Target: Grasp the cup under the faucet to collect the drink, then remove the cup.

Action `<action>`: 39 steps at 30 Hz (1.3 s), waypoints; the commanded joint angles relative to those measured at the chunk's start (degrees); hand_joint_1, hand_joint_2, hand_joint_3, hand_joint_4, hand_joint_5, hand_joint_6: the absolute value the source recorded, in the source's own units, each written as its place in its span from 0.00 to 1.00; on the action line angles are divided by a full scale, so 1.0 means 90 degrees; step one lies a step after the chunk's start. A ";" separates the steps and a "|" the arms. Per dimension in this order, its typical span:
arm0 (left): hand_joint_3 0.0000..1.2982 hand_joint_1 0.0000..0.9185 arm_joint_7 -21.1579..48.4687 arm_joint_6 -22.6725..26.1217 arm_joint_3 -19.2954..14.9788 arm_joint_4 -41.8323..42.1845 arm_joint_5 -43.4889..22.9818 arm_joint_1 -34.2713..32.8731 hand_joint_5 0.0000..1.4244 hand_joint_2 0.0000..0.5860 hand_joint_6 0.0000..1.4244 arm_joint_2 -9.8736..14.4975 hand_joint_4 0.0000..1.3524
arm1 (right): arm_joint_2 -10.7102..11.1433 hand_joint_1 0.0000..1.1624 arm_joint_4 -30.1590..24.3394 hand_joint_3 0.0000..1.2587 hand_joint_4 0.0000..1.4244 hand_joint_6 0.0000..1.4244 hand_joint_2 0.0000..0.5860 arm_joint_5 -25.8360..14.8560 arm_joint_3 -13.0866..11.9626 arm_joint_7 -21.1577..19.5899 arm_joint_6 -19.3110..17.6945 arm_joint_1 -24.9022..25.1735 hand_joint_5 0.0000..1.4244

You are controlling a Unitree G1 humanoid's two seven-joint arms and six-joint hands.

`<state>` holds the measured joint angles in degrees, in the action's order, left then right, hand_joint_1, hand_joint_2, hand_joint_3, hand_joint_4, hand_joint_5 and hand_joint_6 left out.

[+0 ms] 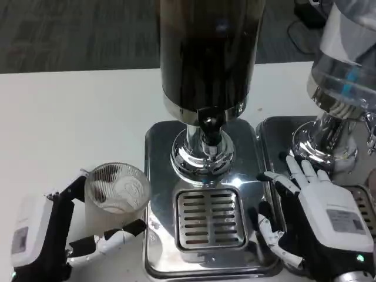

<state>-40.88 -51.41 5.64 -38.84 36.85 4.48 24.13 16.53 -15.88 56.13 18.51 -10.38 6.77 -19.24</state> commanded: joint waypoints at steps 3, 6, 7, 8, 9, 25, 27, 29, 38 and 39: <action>0.36 0.62 -0.0106 -0.0293 0.0075 0.0191 0.0083 -0.0256 0.49 0.26 0.47 0.0017 0.34 | 0.0024 0.35 -0.0018 0.21 0.01 0.01 0.90 0.0057 -0.0044 -0.0124 -0.0006 -0.0049 0.00; 0.36 0.62 0.0026 -0.0384 0.0191 0.0133 0.0084 -0.0399 0.49 0.26 0.47 -0.0006 0.34 | 0.0000 0.35 -0.0043 0.21 0.01 0.01 0.90 0.0049 -0.0059 -0.0134 0.0020 -0.0087 0.00; 0.36 0.62 0.0058 -0.0410 0.0235 0.0109 0.0083 -0.0440 0.49 0.26 0.47 -0.0005 0.34 | -0.0002 0.35 -0.0066 0.21 0.01 0.01 0.90 0.0075 -0.0057 -0.0143 0.0028 -0.0101 0.00; 0.36 0.62 0.0087 -0.0439 0.0286 0.0082 0.0088 -0.0485 0.49 0.26 0.47 -0.0003 0.34 | -0.0009 0.35 -0.0083 0.21 0.01 0.01 0.90 0.0079 -0.0064 -0.0151 0.0033 -0.0118 0.00; 0.36 0.62 0.0122 -0.0464 0.0341 0.0058 0.0092 -0.0537 0.49 0.26 0.47 -0.0001 0.34 | -0.0017 0.35 -0.0103 0.21 0.01 0.01 0.90 0.0090 -0.0069 -0.0165 0.0037 -0.0142 0.00; 0.36 0.59 0.0539 -0.0747 0.1142 -0.1149 0.0164 -0.1681 0.49 0.24 0.49 -0.0437 0.34 | -0.0243 0.35 -0.0416 0.21 0.01 0.01 0.90 0.0242 -0.0150 -0.0284 0.0283 -0.0426 0.00; 0.37 0.58 0.0461 -0.0750 0.1256 -0.1387 0.0258 -0.1904 0.49 0.23 0.49 -0.0563 0.34 | -0.0275 0.35 -0.0476 0.21 0.01 0.01 0.90 0.0280 -0.0167 -0.0260 0.0331 -0.0460 0.00; 0.37 0.57 0.0375 -0.0747 0.1380 -0.1603 0.0357 -0.2117 0.49 0.24 0.48 -0.0685 0.34 | -0.0307 0.35 -0.0531 0.21 0.01 0.01 0.90 0.0293 -0.0183 -0.0254 0.0367 -0.0504 0.00; 0.36 0.52 -0.0209 -0.0616 0.1823 -0.2107 0.0792 -0.2665 0.48 0.23 0.43 -0.1026 0.34 | -0.0387 0.35 -0.0654 0.21 0.01 0.01 0.90 0.0287 -0.0182 -0.0244 0.0443 -0.0643 0.00; 0.36 0.51 -0.0302 -0.0560 0.1859 -0.2189 0.0824 -0.2703 0.48 0.23 0.43 -0.1056 0.34 | -0.0399 0.35 -0.0660 0.21 0.01 0.01 0.90 0.0289 -0.0185 -0.0248 0.0451 -0.0660 0.00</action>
<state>-40.79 -56.94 21.59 -57.63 43.70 -17.98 15.64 13.35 -20.81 58.57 17.19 -12.42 10.31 -24.58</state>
